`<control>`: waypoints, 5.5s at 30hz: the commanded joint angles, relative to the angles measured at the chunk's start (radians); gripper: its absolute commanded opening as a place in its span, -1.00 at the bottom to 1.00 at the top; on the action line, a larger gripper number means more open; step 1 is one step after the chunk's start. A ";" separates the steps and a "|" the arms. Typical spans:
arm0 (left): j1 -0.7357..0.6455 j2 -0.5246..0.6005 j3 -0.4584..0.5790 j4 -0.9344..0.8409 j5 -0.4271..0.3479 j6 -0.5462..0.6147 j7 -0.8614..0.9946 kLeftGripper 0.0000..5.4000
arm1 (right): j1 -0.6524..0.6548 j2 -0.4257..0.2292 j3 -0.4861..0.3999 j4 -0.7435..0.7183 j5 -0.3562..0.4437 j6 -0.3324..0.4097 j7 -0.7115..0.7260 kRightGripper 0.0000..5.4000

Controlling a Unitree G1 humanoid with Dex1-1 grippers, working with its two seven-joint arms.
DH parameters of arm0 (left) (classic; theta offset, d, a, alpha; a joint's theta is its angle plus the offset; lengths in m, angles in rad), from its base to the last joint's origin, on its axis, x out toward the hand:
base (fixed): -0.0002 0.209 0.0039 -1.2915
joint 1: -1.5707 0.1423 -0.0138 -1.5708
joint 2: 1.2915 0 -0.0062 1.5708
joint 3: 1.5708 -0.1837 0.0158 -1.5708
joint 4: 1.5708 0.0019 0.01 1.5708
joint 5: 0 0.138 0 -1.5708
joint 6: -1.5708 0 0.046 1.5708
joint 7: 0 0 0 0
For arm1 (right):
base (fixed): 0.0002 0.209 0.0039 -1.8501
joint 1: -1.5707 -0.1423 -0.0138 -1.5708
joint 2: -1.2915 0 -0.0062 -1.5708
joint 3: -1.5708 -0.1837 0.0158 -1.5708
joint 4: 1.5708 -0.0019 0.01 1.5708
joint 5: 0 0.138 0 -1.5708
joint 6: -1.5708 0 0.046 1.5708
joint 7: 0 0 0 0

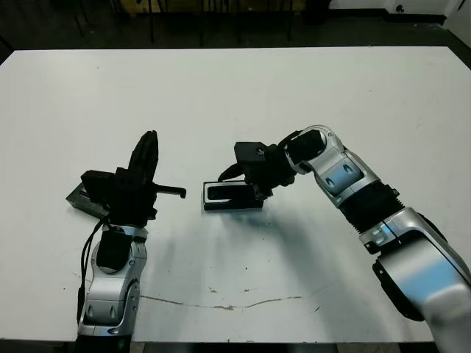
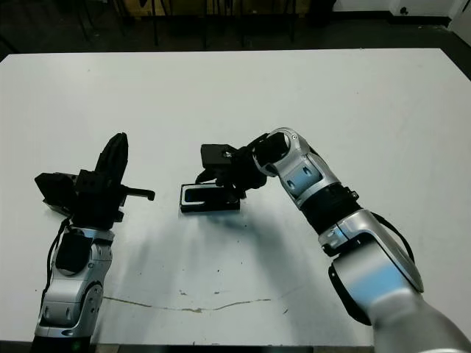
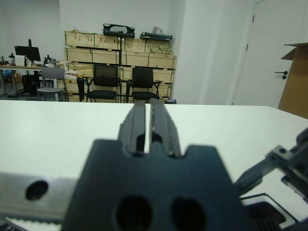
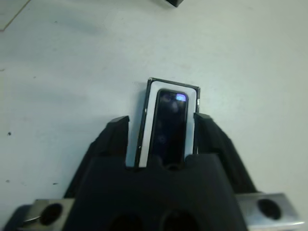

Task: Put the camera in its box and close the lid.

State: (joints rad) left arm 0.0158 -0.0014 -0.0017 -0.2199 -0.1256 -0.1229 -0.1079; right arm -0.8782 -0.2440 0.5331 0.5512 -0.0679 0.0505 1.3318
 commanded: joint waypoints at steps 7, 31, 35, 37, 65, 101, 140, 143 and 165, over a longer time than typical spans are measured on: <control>0.018 0.002 -0.002 0.007 0.002 0.013 0.001 -1.00 | -0.005 -0.030 -0.033 -0.001 -0.015 -0.007 0.005 0.64; 0.147 0.191 0.179 -0.340 -0.096 0.083 -0.094 -1.00 | 0.503 -0.052 -0.561 -0.774 0.275 0.381 -0.686 0.40; 0.228 0.301 0.326 -0.499 -0.174 0.232 -0.115 -1.00 | 0.571 -0.076 -0.559 -0.830 0.282 0.363 -0.697 0.13; 0.246 0.389 0.438 -0.503 -0.233 0.261 -0.174 -1.00 | 0.583 -0.094 -0.563 -0.851 0.292 0.386 -0.699 -0.01; 0.346 1.300 0.520 -0.209 -0.002 0.650 -0.985 -1.00 | 0.588 -0.183 -0.566 -0.844 0.352 0.390 -0.701 -1.00; -0.157 1.157 -0.261 0.183 0.270 0.444 -1.183 -1.00 | 0.586 -0.200 -0.559 -0.864 0.362 0.417 -0.744 -1.00; -0.506 0.796 -0.387 0.768 0.358 0.316 -1.137 -1.00 | 0.588 -0.207 -0.559 -0.852 0.375 0.414 -0.742 -1.00; -0.532 0.769 -0.389 0.808 0.360 0.278 -1.119 -1.00 | 0.587 -0.210 -0.556 -0.850 0.373 0.420 -0.744 -1.00; -0.732 0.647 -0.442 1.044 0.417 0.141 -1.097 -1.00 | 0.598 -0.209 -0.561 -0.856 0.397 0.441 -0.739 -1.00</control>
State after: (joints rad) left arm -0.7785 0.6818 -0.4116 0.7971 0.2736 0.0108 -1.1760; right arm -0.2987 -0.4401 -0.0241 -0.3172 0.3236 0.4881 0.5841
